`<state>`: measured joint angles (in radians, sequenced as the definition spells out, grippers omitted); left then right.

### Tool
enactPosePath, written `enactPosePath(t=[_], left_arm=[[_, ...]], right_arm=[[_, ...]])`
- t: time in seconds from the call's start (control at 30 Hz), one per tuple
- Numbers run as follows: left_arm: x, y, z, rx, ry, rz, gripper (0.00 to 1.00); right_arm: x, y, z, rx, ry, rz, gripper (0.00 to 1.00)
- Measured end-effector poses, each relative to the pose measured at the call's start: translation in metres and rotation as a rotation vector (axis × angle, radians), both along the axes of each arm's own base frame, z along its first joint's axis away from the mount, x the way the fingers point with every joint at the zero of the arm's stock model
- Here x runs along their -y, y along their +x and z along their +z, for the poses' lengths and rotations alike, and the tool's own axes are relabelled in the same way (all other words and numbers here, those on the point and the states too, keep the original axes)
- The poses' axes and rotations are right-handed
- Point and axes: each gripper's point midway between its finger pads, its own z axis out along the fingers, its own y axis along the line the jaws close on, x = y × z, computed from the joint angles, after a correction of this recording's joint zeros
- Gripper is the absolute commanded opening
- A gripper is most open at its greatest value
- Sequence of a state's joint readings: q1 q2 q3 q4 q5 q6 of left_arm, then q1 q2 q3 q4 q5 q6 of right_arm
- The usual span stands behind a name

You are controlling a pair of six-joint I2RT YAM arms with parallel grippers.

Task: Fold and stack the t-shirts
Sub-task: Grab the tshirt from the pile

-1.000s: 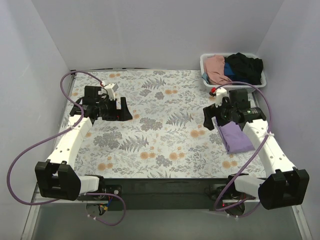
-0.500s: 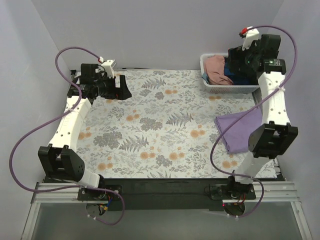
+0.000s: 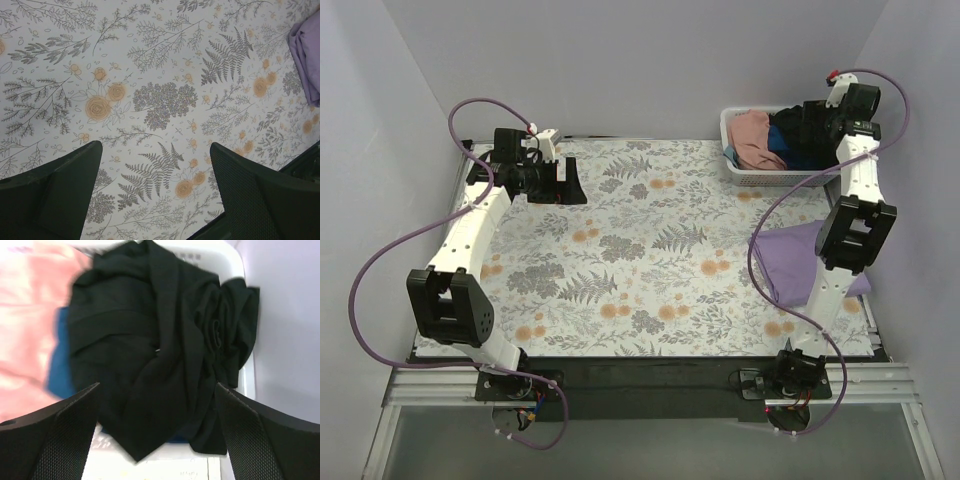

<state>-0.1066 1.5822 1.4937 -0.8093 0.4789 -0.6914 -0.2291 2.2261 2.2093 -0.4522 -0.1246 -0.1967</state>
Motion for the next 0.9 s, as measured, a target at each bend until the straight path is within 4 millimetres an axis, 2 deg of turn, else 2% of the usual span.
enactPosePath(t=[0.1,0.17,0.2,0.33,0.4,0.47,0.5,0.53,0.67,0.73,0.9], left_arm=[[0.000,0.000,0.000,0.000,0.000,0.000,0.89],[0.000,0.000,0.000,0.000,0.000,0.000,0.89],[0.000,0.000,0.000,0.000,0.000,0.000,0.89],[0.000,-0.001,0.000,-0.009,0.003,-0.001,0.89],[0.000,0.001,0.001,-0.010,0.003,-0.003,0.89],[0.000,0.002,0.001,-0.012,0.003,-0.003,0.89],[0.000,0.001,0.000,-0.016,0.002,-0.005,0.89],[0.001,0.000,0.000,-0.019,0.000,-0.006,0.89],[0.002,-0.001,0.001,-0.020,-0.007,-0.013,0.89],[0.003,-0.001,0.001,-0.020,-0.012,-0.016,0.89],[0.004,-0.001,0.003,-0.020,-0.021,-0.018,0.89]], right_arm=[[0.012,0.011,-0.031,-0.022,-0.006,-0.035,0.97],[0.018,0.018,-0.044,-0.025,-0.018,-0.051,0.88],[0.022,0.021,-0.050,-0.022,-0.023,-0.056,0.73],[0.023,0.031,-0.051,0.014,-0.033,-0.055,0.44],[0.023,0.034,-0.047,0.036,-0.034,-0.053,0.42],[0.022,0.037,-0.042,0.057,-0.034,-0.045,0.26],[0.021,0.037,-0.041,0.063,-0.031,-0.038,0.10],[0.019,0.036,-0.040,0.066,-0.028,-0.032,0.02],[0.012,0.022,-0.029,0.074,-0.035,-0.005,0.01],[0.009,0.016,-0.015,0.093,-0.036,0.004,0.01],[-0.008,-0.006,0.051,0.189,-0.042,0.050,0.01]])
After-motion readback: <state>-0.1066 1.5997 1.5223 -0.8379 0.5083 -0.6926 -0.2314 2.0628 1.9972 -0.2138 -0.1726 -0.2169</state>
